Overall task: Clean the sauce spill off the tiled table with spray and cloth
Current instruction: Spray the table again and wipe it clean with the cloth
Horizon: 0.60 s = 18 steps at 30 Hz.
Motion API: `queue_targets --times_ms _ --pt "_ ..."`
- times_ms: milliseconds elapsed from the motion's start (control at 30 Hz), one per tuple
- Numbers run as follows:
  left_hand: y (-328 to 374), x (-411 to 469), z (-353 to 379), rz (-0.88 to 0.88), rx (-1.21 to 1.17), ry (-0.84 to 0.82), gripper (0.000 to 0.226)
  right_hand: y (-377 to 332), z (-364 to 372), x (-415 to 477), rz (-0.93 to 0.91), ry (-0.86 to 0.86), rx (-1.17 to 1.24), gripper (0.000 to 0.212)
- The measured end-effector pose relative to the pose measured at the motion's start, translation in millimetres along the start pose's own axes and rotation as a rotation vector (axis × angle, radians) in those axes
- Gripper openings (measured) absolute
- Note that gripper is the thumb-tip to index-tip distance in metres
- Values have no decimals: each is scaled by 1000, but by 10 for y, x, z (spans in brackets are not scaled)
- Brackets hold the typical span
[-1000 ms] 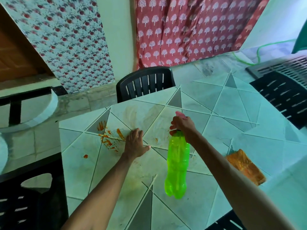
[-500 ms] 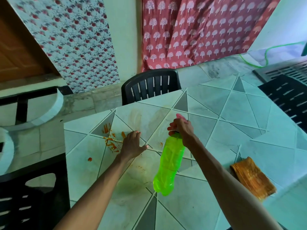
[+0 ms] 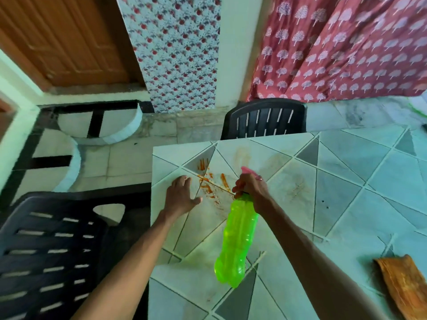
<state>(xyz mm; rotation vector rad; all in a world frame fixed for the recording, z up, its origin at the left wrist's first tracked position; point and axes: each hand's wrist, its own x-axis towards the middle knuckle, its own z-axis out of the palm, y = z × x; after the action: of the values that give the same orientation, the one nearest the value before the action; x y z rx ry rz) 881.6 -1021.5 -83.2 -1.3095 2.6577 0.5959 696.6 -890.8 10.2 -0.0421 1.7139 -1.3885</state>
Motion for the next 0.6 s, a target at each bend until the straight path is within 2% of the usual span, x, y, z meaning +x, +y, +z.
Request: queue_targets --times_ms 100,167,267,333,433,600 --pt "-274 -130 -21 -62 -25 14 86 100 290 -64 -30 -105 -86 32" --pt "-407 -239 -39 -94 -44 21 87 177 482 -128 -30 -153 -123 22" --pt "-535 -415 -29 -119 -50 39 93 274 744 -225 -36 -172 -143 26" --pt "-613 -569 -10 -137 -57 30 97 361 907 -304 -53 -252 -141 18" --pt "-661 -762 55 -144 -95 22 97 466 1066 -439 -83 -359 -187 28" --pt "-666 -1034 136 -173 -164 35 98 615 1142 -641 -80 -392 -262 32"
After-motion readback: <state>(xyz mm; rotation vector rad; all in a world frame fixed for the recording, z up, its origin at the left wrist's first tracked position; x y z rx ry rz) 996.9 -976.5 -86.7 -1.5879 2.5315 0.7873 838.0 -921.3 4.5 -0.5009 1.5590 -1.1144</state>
